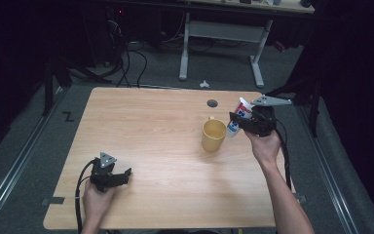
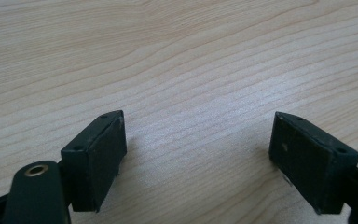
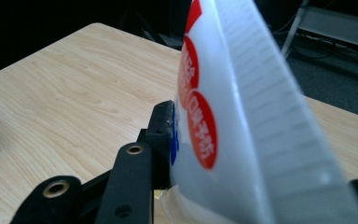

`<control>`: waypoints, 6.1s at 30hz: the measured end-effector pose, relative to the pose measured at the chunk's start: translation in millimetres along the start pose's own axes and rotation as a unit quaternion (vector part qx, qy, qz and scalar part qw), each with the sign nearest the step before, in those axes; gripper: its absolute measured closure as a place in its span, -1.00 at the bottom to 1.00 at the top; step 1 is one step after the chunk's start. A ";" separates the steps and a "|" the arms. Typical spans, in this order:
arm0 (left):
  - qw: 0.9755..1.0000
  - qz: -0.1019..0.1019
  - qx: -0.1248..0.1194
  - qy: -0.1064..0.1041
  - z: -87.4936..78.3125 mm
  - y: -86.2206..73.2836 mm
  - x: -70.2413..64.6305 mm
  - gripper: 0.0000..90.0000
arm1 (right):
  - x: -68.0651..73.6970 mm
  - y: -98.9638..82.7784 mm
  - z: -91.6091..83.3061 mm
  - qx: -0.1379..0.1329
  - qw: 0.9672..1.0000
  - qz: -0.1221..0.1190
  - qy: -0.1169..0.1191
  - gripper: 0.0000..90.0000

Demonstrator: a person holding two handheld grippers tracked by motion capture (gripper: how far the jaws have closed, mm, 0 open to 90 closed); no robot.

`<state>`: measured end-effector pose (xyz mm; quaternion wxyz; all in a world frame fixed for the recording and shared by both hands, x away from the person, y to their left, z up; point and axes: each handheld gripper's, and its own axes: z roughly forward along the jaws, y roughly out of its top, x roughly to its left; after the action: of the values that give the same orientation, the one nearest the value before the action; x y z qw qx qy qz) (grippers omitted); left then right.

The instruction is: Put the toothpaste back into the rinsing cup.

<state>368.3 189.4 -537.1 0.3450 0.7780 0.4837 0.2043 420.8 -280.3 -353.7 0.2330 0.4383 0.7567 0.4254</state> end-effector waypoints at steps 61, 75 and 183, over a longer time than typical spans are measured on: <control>1.000 0.003 0.001 -0.002 -0.1 0.0 -0.2 -0.58 | 17.1 3.5 71.7 0.050 0.999 -0.014 -0.002 0.50; 1.000 0.003 0.001 -0.003 -0.1 0.0 -0.3 -0.58 | 13.8 -11.5 89.3 0.074 0.997 -0.001 -0.010 0.50; 1.000 0.002 0.000 -0.003 0.0 0.1 -0.1 -0.57 | 14.7 -12.6 44.4 0.035 0.999 -0.002 -0.036 0.00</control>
<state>368.2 189.3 -537.0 0.3460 0.7799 0.4807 0.2024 439.7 -251.3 -387.6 0.2456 0.4594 0.7631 0.3825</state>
